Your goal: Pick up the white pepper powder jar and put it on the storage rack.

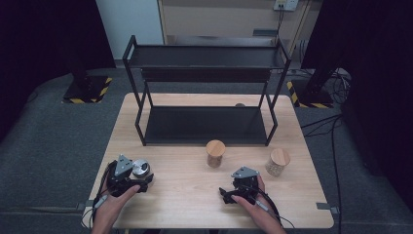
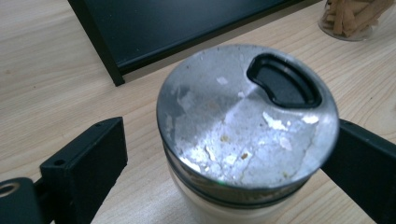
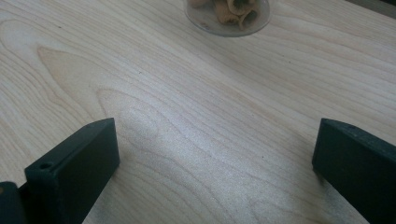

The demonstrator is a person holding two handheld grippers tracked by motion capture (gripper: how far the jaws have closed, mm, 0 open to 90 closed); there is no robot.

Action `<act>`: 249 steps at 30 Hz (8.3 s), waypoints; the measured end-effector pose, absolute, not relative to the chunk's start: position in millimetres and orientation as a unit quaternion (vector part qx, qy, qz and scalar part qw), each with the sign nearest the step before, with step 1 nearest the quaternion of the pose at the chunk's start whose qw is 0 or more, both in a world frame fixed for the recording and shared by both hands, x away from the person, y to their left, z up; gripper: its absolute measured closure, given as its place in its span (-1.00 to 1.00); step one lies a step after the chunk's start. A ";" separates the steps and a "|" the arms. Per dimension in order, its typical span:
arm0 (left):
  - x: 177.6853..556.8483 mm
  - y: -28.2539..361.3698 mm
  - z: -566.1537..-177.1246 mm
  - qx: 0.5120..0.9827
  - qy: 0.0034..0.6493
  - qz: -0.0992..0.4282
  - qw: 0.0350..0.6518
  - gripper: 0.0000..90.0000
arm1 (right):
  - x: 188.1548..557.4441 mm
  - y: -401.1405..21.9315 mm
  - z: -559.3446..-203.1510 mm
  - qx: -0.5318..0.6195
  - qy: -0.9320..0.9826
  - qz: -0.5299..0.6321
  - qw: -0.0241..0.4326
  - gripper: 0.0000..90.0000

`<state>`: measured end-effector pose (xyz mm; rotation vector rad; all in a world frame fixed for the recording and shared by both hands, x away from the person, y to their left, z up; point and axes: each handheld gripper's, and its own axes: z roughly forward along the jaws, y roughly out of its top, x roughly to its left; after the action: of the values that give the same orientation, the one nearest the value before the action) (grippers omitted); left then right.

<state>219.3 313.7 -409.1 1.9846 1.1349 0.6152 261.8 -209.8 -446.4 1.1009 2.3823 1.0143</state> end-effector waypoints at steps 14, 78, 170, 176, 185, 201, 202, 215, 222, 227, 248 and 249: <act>220.2 313.6 -424.3 0.776 0.440 0.238 0.385 -0.68 | 261.8 -209.9 -446.4 0.386 0.835 0.356 0.163 -0.98; 278.2 282.0 -392.1 0.808 0.350 0.220 0.419 -0.35 | 262.0 -209.9 -446.1 0.387 0.835 0.355 0.162 -0.99; 425.7 220.7 -399.3 0.800 0.384 0.233 0.399 -0.35 | 262.1 -210.1 -446.2 0.386 0.836 0.355 0.162 -0.98; 428.3 219.0 -404.6 0.803 0.378 0.227 0.401 -0.35 | 262.1 -210.1 -446.2 0.386 0.836 0.355 0.162 -0.99; 431.3 215.0 -408.1 0.808 0.369 0.223 0.401 -0.35 | 262.1 -210.0 -446.1 0.386 0.836 0.355 0.162 -0.99; 438.3 207.4 -411.3 0.814 0.362 0.219 0.398 -0.35 | 262.1 -210.1 -446.2 0.386 0.836 0.355 0.162 -0.99; 438.5 207.4 -411.8 0.814 0.362 0.219 0.397 -0.35 | 262.1 -210.1 -446.2 0.386 0.836 0.355 0.162 -0.99; 442.9 211.9 -418.6 0.806 0.374 0.209 0.407 -0.36 | 262.2 -210.2 -446.2 0.386 0.836 0.355 0.162 -0.99; 446.2 220.1 -421.1 0.802 0.383 0.195 0.415 -0.37 | 262.2 -210.1 -446.0 0.387 0.836 0.355 0.161 -0.99; 448.1 220.2 -420.7 0.804 0.386 0.189 0.412 -0.37 | 262.2 -210.1 -446.1 0.386 0.836 0.355 0.161 -0.99; 437.2 218.6 -402.2 0.818 0.382 0.194 0.384 -0.84 | 262.1 -210.0 -446.2 0.387 0.835 0.356 0.161 -0.99; 435.3 218.3 -401.0 0.818 0.381 0.197 0.383 -0.85 | 262.1 -210.0 -446.2 0.387 0.835 0.356 0.161 -0.99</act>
<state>435.3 218.3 -401.0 2.0852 0.9721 0.5021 262.1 -210.0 -446.2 1.1058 2.3847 1.0153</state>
